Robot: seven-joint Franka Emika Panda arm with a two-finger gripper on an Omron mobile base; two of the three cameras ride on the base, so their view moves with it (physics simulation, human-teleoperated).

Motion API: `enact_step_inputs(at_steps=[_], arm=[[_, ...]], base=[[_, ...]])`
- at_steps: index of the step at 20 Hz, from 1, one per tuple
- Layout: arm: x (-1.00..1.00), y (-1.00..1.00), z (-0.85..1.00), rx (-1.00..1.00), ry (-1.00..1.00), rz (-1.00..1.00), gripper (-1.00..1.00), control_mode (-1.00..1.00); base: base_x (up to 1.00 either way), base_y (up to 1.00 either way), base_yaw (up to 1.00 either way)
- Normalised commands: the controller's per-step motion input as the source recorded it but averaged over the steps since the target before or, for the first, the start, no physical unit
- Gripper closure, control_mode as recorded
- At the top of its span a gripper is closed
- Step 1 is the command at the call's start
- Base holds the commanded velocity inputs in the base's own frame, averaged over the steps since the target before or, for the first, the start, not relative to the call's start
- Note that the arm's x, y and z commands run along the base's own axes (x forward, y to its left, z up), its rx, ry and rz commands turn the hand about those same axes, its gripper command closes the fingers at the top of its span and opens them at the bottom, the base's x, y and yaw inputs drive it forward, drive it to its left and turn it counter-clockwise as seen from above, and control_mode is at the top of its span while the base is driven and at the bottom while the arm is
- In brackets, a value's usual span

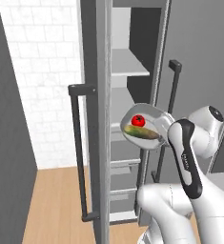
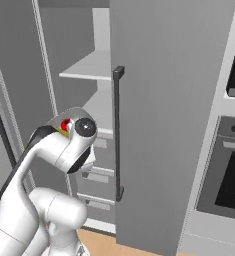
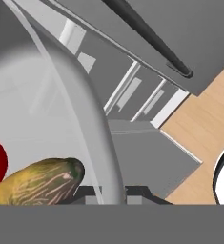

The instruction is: Take the meat container that has the steak and place it on the second highest rack of the freezer. Then take the vegetable container that has the tomato and cucumber and place it on the highest rack of the freezer.

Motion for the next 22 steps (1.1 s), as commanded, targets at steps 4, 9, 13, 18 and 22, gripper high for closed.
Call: enact_step_inputs(at_steps=[4,9,13,18,22], arm=[[0.00,0.00,0.00,0.00,0.00,0.00,1.00,1.00],[0.00,0.00,0.00,0.00,0.00,0.00,1.00,1.00],[0.55,0.05,0.00,0.06,0.02,-0.26,1.00,-1.00],[0.29,-0.07,0.00,0.23,0.05,-0.60,1.00,-1.00],[0.05,0.20,0.00,0.32,0.02,-0.41,1.00,-1.00]], base=[[0.43,0.05,-0.06],[0.30,0.13,-0.03],[0.11,0.18,-0.05],[0.00,0.00,0.00],[0.00,0.00,0.00]])
